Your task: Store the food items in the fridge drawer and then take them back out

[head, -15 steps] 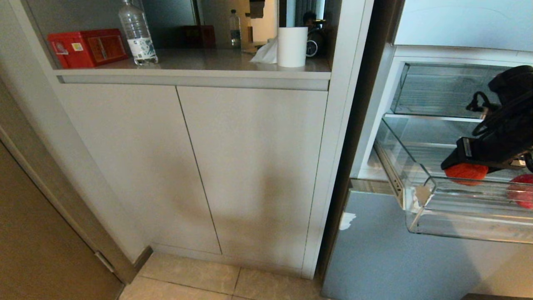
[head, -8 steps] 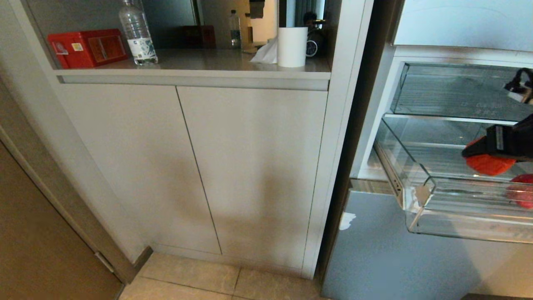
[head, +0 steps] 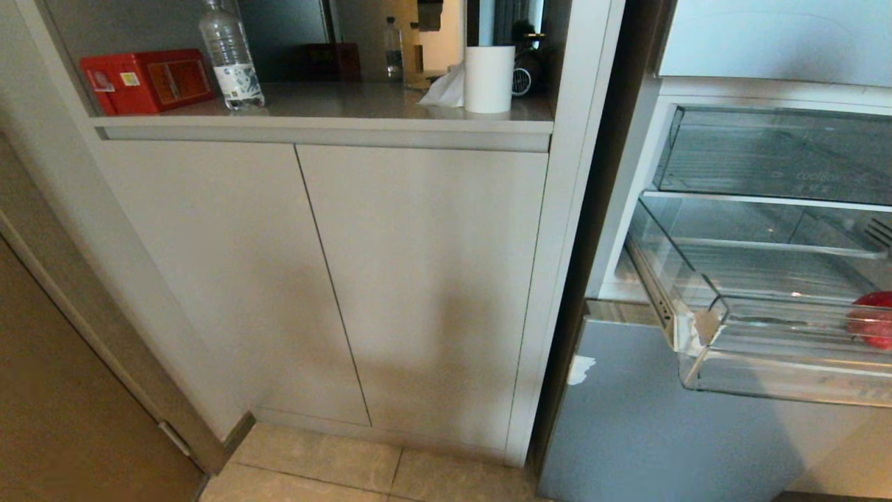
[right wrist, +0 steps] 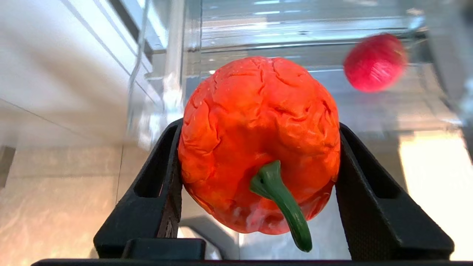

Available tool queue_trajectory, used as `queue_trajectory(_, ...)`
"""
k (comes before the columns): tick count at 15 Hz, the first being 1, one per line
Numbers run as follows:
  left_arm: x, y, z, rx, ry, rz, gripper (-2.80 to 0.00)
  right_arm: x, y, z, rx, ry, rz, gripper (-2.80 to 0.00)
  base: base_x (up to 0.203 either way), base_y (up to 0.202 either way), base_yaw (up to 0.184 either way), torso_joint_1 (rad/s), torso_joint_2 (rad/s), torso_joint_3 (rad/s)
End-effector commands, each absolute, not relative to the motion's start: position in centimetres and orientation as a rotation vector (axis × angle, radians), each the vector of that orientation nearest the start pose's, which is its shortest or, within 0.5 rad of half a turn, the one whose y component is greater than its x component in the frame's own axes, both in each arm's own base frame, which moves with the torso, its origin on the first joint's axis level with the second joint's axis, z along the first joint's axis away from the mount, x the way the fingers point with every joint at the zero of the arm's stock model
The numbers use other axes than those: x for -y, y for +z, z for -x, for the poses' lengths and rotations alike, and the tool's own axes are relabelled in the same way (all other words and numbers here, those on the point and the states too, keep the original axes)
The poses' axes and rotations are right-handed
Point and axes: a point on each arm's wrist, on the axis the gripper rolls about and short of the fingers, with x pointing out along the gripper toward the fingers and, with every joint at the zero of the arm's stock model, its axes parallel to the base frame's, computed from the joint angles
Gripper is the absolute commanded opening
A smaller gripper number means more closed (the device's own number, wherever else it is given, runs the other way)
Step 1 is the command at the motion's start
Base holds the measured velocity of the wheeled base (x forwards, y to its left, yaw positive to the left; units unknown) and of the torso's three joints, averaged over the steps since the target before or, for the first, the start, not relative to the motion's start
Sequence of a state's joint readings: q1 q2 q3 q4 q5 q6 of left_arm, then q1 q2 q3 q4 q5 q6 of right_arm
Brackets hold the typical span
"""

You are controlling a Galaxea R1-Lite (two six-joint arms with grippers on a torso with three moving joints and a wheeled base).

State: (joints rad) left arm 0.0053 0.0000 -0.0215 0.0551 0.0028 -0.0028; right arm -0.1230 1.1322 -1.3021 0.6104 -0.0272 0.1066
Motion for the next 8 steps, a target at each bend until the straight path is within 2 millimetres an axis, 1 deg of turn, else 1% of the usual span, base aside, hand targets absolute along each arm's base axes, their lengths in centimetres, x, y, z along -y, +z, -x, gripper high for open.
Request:
queue_trajectory(1, 0.0, 7.6, 2.5, -0.034, 0.009, 0.003, -2.8, 0.5, 31.4, -3.5, -0.25, -0.157, -0.112, -2.8, 0.0, 0.0, 0.0, 0.0, 0.0, 0.0)
queue_trajectory(3, 0.0, 7.6, 2.5, -0.034, 0.009, 0.003, -2.8, 0.1, 27.2, -1.0, -0.171, -0.13, -0.103, -2.8, 0.0, 0.0, 0.0, 0.0, 0.0, 0.0)
queue_trajectory(5, 0.0, 7.6, 2.5, -0.034, 0.009, 0.003, -2.8, -0.1, 23.1, 0.2, -0.066, -0.107, -0.088, -2.8, 0.0, 0.0, 0.0, 0.0, 0.0, 0.0)
queue_trajectory(7, 0.0, 7.6, 2.5, -0.034, 0.009, 0.003, -2.8, -0.1, 19.6, 0.8, 0.004, -0.086, -0.054, -2.8, 0.0, 0.0, 0.0, 0.0, 0.0, 0.0)
queue_trajectory(8, 0.0, 7.6, 2.5, -0.034, 0.009, 0.003, -2.8, -0.1, 17.6, 0.3, -0.026, -0.07, -0.034, -2.8, 0.0, 0.0, 0.0, 0.0, 0.0, 0.0)
